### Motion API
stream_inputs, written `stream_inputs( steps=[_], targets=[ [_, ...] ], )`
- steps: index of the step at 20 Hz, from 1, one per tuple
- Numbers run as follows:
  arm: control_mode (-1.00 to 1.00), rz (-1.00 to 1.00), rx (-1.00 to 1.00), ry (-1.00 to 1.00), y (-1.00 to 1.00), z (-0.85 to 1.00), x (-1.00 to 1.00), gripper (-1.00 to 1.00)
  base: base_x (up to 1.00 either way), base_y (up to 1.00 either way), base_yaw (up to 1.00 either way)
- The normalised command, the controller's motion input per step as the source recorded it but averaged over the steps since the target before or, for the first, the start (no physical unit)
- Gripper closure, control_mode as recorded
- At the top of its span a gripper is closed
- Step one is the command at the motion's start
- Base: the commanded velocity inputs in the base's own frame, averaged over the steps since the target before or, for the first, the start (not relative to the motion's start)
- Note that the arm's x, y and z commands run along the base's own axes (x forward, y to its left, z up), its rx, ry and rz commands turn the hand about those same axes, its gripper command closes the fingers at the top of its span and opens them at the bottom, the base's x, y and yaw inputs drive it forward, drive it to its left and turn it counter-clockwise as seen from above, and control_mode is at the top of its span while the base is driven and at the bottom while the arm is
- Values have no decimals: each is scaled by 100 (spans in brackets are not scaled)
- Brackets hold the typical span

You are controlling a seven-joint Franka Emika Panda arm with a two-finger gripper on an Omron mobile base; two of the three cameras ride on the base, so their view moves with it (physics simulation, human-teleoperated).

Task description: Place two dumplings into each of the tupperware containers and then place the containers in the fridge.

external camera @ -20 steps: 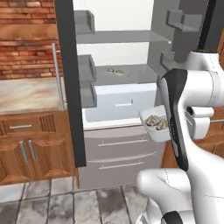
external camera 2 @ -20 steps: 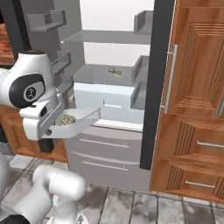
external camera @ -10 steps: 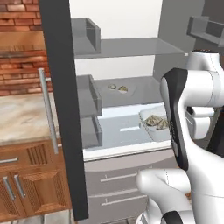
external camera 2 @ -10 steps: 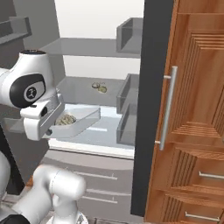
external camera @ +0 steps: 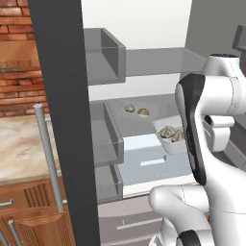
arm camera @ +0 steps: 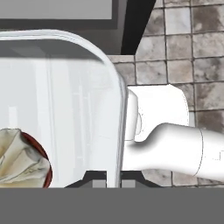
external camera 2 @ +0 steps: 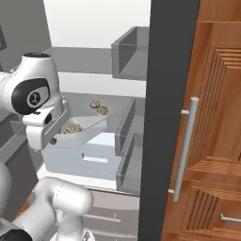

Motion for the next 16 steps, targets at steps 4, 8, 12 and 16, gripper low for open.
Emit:
stream_inputs(
  steps=[4, 8, 12, 16],
  targets=[
    [100, 0, 0, 0, 0, 0, 0, 100, 45, 0, 0],
    [100, 0, 0, 0, 0, 0, 0, 100, 55, 0, 0],
    [100, 0, 0, 0, 0, 0, 0, 100, 67, 0, 0],
    [100, 0, 0, 0, 0, 0, 0, 100, 44, 0, 0]
  ],
)
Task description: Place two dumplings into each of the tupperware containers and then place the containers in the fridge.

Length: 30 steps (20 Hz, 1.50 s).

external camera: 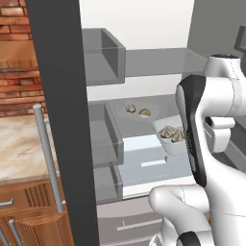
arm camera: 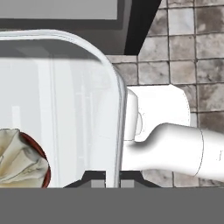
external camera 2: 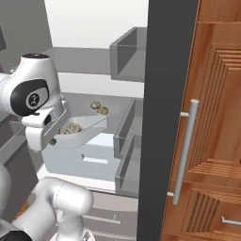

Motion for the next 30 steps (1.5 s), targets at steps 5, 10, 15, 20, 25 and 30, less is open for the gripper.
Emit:
stream_inputs(
  steps=[5, 10, 15, 20, 25, 30],
  targets=[
    [-100, 0, 0, -1, 0, 1, -6, 100, 0, 0, 0],
    [-100, 0, 0, -31, 0, 34, -54, 100, 0, 0, 0],
    [-100, 2, 3, -32, -8, 50, -11, 100, 0, 0, 0],
    [-100, 10, 5, -24, -4, 52, 30, 100, 0, 0, 0],
    [-100, 14, 4, -28, -5, 38, 49, 100, 0, 0, 0],
    [-100, 7, 9, -9, -14, 38, 95, 100, 0, 0, 0]
  ],
)
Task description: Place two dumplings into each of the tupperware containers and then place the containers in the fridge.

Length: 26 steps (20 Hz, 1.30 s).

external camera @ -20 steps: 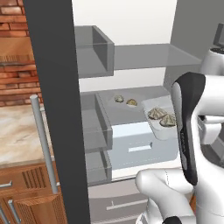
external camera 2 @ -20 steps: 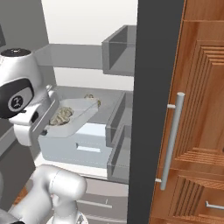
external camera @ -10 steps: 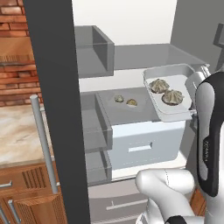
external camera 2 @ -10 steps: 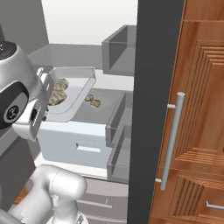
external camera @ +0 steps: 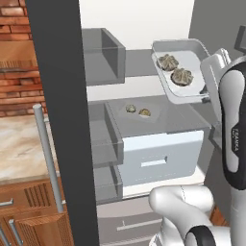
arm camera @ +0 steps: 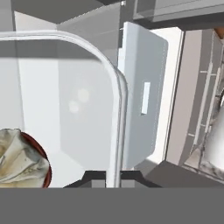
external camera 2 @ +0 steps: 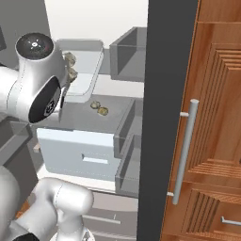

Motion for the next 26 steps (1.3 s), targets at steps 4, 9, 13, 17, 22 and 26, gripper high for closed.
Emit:
stream_inputs(
  steps=[4, 9, 13, 17, 22, 26],
  targets=[
    [-100, 1, 9, 0, -19, 22, 100, 100, 0, 0, 0],
    [-100, 0, 3, 0, -4, 7, 100, 100, 0, 0, 0],
    [-100, 1, 4, 1, 0, 1, 100, 100, 0, 0, 0],
    [-100, 2, 1, 0, 0, 0, 100, 100, 0, 0, 0],
    [-100, 1, 2, 1, 0, 0, 100, 100, 0, 0, 0],
    [-100, 2, 2, 1, 0, 0, 100, 100, 0, 0, 0]
  ],
)
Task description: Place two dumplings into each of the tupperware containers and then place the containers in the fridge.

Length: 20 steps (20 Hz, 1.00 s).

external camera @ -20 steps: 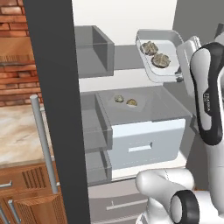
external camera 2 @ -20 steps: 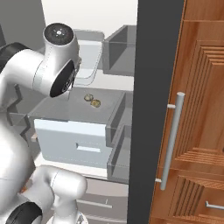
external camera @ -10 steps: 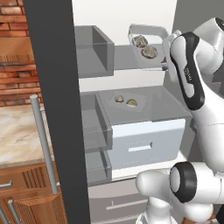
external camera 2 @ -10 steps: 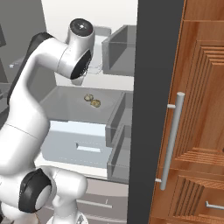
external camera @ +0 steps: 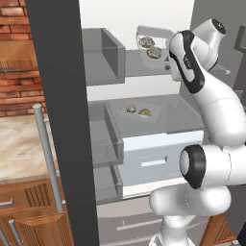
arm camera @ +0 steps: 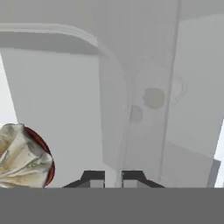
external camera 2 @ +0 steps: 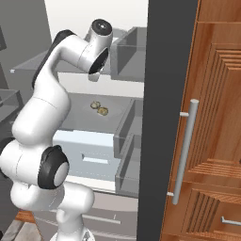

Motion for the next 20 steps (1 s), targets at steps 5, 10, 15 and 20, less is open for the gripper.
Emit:
stream_inputs(
  steps=[5, 10, 15, 20],
  targets=[
    [-100, 3, 0, 7, 0, -7, 79, 100, 0, 0, 0],
    [-100, 6, 0, 8, 0, -10, 24, 100, 0, 0, 0],
    [-100, 5, 0, 2, 0, -1, 3, -100, 0, 0, 0],
    [-100, 1, 0, -5, 0, 0, 0, -100, 0, 0, 0]
  ],
)
